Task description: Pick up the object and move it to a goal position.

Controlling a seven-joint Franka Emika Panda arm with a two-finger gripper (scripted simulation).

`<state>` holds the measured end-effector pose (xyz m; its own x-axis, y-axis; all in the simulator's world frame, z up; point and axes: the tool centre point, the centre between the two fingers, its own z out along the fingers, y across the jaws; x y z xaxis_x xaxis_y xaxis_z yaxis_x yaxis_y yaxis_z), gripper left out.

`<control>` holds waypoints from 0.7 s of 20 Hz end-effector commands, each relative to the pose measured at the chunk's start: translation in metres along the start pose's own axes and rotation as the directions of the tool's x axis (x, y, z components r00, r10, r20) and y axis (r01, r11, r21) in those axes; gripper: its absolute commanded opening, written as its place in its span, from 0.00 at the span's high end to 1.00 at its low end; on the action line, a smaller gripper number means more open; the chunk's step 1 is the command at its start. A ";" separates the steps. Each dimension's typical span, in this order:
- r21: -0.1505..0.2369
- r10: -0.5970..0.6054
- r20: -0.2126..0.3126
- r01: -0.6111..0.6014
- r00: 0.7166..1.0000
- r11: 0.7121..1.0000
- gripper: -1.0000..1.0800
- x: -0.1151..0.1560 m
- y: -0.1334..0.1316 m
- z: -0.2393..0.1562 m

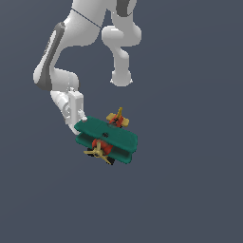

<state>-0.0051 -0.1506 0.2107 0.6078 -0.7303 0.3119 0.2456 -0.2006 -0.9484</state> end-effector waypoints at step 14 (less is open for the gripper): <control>0.008 -0.004 -0.003 0.004 1.000 1.000 1.00 -0.024 -0.076 -0.036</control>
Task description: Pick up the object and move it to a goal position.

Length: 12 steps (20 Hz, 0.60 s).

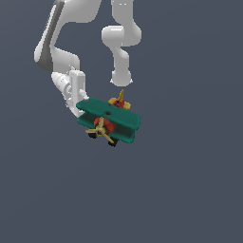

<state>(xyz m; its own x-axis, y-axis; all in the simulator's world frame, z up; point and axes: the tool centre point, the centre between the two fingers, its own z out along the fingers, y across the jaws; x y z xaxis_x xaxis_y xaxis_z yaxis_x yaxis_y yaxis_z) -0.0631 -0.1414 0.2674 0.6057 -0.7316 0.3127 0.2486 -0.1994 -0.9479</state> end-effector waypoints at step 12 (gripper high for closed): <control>0.003 -0.002 -0.003 0.002 1.000 1.000 1.00 -0.003 -0.021 -0.004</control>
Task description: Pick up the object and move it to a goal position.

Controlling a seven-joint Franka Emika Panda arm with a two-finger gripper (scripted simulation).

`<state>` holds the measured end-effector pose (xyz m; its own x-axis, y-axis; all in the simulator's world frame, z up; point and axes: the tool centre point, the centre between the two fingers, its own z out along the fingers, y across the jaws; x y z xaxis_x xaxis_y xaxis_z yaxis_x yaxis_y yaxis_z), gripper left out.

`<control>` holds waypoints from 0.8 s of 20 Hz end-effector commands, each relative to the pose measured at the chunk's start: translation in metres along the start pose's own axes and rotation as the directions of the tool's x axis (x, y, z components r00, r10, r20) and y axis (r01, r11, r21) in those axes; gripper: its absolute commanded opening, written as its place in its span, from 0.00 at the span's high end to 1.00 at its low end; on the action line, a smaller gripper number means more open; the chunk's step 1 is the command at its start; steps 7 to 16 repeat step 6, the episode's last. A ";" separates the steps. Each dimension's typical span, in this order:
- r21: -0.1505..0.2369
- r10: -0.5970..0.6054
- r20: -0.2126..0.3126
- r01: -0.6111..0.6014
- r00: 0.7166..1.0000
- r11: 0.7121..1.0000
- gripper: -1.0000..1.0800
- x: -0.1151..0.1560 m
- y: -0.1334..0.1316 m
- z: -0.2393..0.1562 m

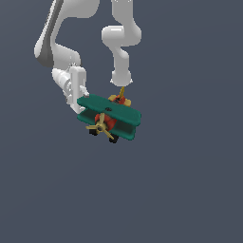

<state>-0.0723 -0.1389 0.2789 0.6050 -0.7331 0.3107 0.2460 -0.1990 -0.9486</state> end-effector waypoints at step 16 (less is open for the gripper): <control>0.003 -0.004 0.000 0.004 1.000 1.000 1.00 -0.003 -0.019 0.001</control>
